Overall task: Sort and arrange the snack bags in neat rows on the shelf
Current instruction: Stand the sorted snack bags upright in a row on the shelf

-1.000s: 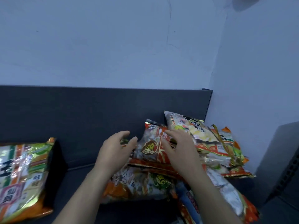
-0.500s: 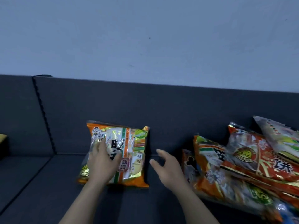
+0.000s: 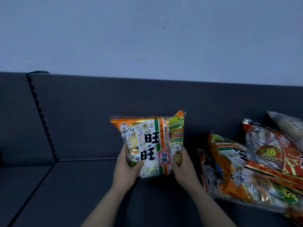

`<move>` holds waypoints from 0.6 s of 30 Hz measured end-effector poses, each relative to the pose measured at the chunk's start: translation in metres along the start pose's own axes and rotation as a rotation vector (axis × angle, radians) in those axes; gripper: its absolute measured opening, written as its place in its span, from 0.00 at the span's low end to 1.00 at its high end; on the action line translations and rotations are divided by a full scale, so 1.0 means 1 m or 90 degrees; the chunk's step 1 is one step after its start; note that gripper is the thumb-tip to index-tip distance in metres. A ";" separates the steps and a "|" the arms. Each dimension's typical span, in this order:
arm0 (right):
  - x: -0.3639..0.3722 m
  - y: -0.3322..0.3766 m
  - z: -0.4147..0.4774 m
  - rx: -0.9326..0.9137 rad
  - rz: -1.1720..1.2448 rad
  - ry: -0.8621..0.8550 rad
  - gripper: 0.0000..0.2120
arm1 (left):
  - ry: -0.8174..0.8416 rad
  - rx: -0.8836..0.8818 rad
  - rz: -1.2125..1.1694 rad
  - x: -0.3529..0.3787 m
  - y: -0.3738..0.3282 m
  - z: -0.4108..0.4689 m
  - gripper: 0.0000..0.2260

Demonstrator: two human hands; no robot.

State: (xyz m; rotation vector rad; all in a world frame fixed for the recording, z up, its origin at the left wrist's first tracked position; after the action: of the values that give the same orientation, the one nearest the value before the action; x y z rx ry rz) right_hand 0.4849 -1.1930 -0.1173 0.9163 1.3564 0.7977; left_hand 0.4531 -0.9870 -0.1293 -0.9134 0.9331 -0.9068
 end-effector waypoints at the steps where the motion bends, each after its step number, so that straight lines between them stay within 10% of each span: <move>1: -0.007 -0.005 0.007 0.007 -0.035 -0.034 0.26 | 0.021 0.030 -0.007 0.011 0.002 0.002 0.37; 12: 0.010 -0.055 0.010 0.054 -0.047 -0.113 0.34 | 0.106 0.093 0.035 0.042 0.035 0.004 0.41; 18: 0.013 -0.058 0.006 -0.003 -0.054 -0.137 0.52 | -0.043 0.058 0.011 0.034 0.005 0.028 0.45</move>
State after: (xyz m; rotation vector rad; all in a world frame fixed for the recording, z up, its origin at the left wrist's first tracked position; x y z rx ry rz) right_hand 0.4897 -1.2082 -0.1752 0.9077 1.1960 0.6193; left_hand 0.4911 -1.0096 -0.1341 -0.8523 0.8340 -0.8915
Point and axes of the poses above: each hand's wrist, its own z-axis towards the middle knuckle, its own x-axis out of the palm, y = z × x, the point moved 2 cm from there along z, towards the middle knuckle, and after that the axes turned 12 degrees about x, right-handed, at the moved point
